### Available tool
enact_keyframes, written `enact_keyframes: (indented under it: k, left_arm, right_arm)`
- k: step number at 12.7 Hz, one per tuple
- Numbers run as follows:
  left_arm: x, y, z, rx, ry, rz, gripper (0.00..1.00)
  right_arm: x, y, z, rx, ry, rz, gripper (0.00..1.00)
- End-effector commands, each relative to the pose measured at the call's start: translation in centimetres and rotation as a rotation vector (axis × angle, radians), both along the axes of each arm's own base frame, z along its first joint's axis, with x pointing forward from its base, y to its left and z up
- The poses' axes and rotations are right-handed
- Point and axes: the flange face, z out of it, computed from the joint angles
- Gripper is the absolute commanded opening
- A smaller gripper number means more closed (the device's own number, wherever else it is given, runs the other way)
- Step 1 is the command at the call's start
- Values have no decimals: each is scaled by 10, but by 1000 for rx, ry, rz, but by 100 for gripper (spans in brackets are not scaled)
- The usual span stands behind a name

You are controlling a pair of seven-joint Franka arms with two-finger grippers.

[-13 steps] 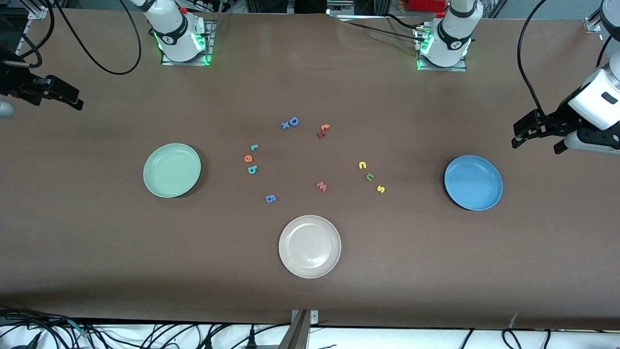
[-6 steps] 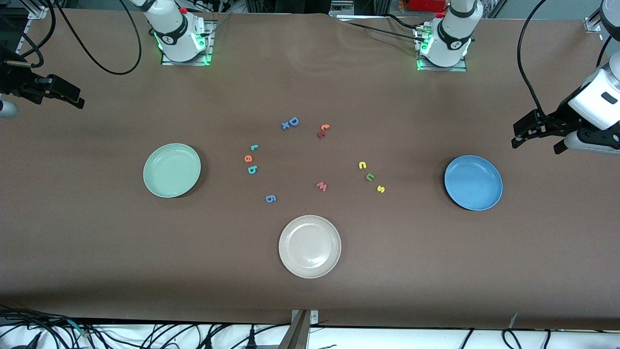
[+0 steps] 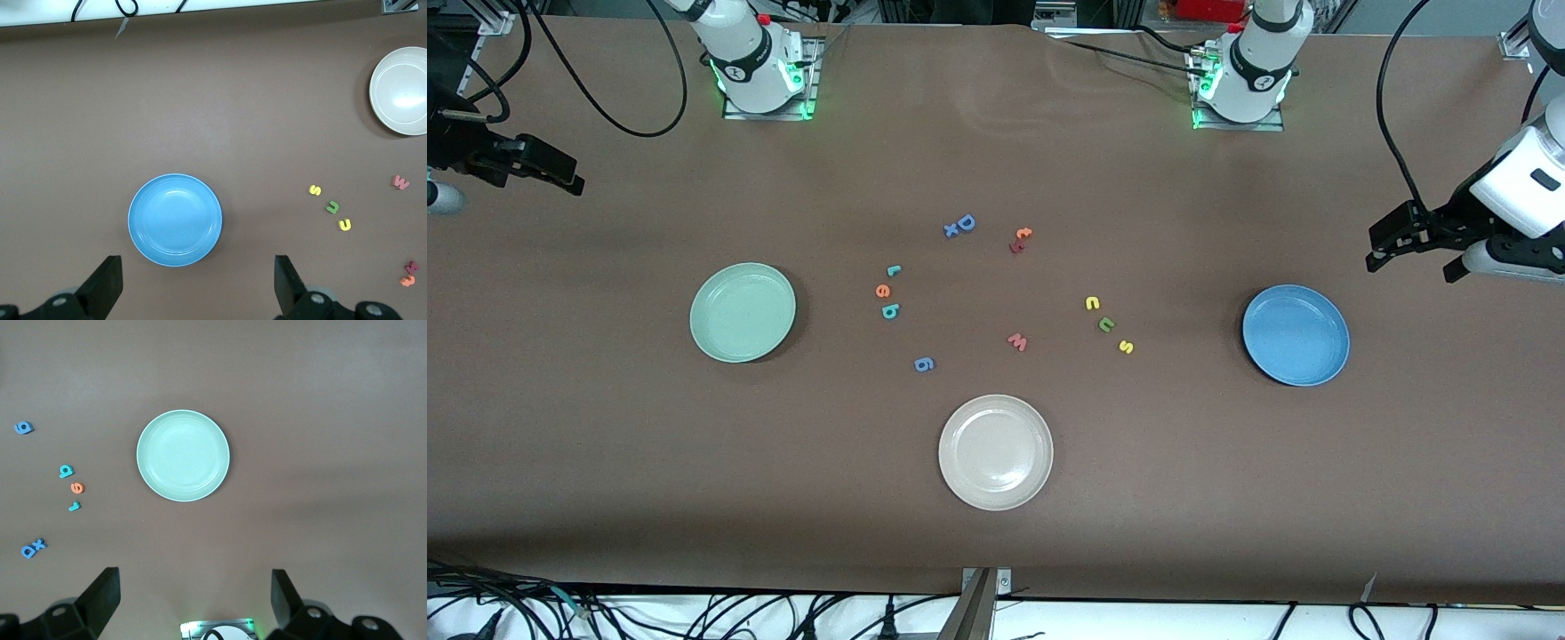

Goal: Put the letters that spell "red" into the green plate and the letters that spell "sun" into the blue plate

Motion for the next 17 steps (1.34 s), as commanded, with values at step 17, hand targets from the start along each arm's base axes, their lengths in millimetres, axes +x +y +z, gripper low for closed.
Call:
enact_keyframes:
  k: [17]
  left_arm:
    - [3, -3, 4, -16, 7, 3, 100]
  right_arm:
    - [0, -1, -1, 5, 29, 11, 100]
